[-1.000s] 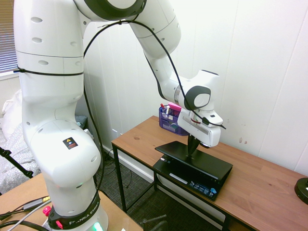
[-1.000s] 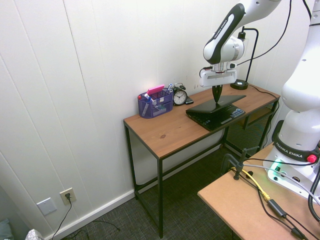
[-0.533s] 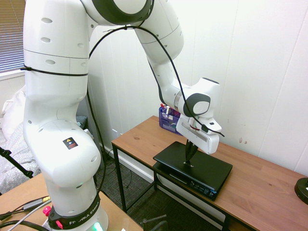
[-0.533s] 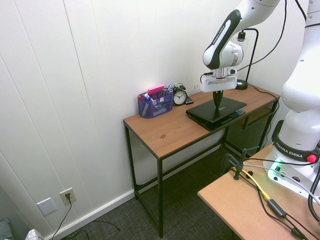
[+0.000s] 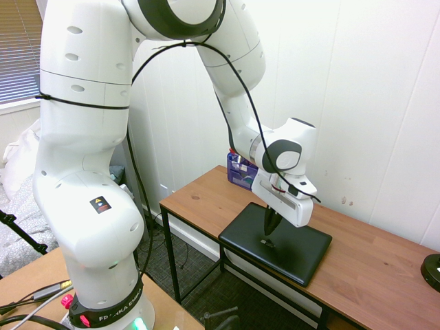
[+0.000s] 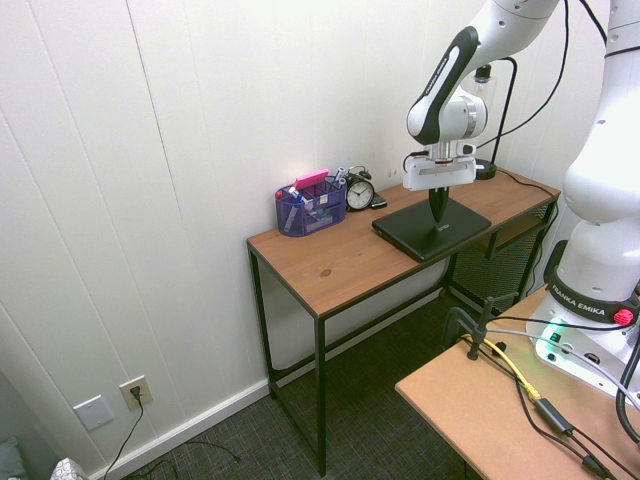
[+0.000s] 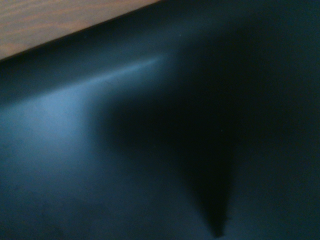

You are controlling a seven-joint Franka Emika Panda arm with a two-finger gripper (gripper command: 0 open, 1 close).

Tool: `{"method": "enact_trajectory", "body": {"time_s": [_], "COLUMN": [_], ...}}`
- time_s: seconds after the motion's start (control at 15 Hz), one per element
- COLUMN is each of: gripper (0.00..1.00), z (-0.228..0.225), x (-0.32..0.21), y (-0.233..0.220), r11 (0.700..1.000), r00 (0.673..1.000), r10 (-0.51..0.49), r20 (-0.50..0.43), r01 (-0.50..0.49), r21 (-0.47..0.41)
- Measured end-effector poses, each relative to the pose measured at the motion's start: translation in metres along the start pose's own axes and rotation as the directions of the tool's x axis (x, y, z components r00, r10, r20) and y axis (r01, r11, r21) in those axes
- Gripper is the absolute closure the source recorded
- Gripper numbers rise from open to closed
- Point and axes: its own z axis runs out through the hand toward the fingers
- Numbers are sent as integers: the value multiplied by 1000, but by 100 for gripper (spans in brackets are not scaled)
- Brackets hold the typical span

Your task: Close the laptop lid

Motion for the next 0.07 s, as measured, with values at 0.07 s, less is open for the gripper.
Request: {"method": "enact_trajectory", "body": {"time_s": [0.07], "gripper": [100], "z": [-2], "x": [1], "y": [0], "r11": [1000], "r00": [1000], "r10": [2], "r20": [-4], "r01": [-2], "r21": [5]}}
